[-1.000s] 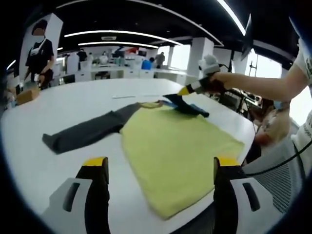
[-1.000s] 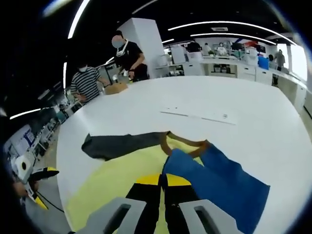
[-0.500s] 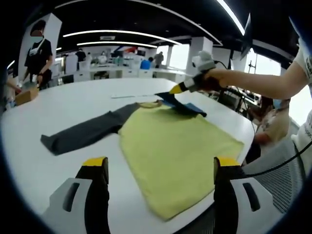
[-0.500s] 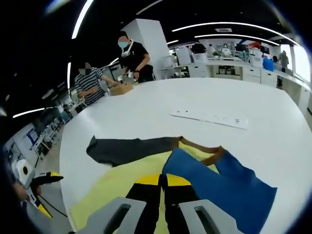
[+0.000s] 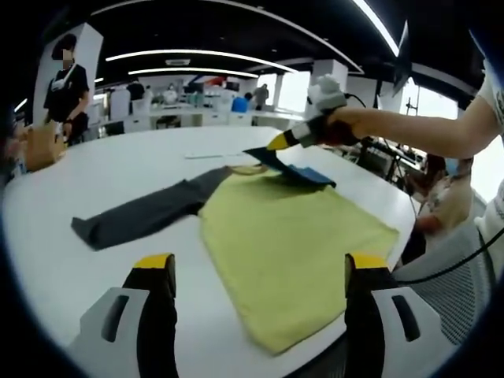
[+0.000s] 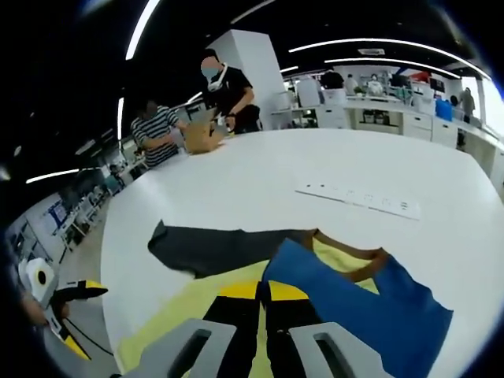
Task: Fold the garment on the visible template until the final outline fits inside the template.
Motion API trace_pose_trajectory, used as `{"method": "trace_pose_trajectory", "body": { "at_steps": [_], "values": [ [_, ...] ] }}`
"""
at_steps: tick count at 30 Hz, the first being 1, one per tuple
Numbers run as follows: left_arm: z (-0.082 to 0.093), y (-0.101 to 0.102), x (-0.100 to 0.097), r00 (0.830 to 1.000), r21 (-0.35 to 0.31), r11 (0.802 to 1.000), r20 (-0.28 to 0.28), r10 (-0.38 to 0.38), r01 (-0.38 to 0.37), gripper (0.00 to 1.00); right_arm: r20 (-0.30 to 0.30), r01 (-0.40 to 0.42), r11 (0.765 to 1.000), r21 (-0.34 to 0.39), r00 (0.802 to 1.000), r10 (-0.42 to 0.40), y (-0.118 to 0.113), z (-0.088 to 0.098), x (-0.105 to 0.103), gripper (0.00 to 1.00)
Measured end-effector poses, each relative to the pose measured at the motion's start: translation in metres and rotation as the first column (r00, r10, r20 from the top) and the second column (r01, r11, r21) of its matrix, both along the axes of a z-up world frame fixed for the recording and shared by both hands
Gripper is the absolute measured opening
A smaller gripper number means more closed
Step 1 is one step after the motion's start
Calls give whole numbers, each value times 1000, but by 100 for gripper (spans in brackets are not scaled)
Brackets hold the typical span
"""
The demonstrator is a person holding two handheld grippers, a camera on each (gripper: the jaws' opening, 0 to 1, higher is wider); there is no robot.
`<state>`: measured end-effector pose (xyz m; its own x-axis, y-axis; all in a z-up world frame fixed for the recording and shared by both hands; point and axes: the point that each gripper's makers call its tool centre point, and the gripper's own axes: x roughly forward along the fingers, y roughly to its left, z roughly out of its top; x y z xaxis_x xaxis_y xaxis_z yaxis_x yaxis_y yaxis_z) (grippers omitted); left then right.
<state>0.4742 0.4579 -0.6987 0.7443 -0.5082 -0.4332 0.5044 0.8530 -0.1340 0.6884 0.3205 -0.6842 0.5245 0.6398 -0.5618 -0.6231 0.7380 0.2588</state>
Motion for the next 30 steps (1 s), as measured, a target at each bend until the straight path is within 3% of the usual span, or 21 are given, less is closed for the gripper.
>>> {"method": "trace_pose_trajectory", "body": {
  "at_steps": [9,17,30],
  "values": [
    [-3,-2,1,1000,12,1000,-7,-13,13,85,17,-32,999,14,999,32,23,10,0,0],
    [-5,-2,0,1000,14,1000,-9,-12,12,85,48,-87,996,-16,995,88,46,15,-8,0],
    [-6,2,0,1000,10,1000,-12,0,0,85,89,-166,985,-56,981,170,74,9,-21,0]
  ]
}}
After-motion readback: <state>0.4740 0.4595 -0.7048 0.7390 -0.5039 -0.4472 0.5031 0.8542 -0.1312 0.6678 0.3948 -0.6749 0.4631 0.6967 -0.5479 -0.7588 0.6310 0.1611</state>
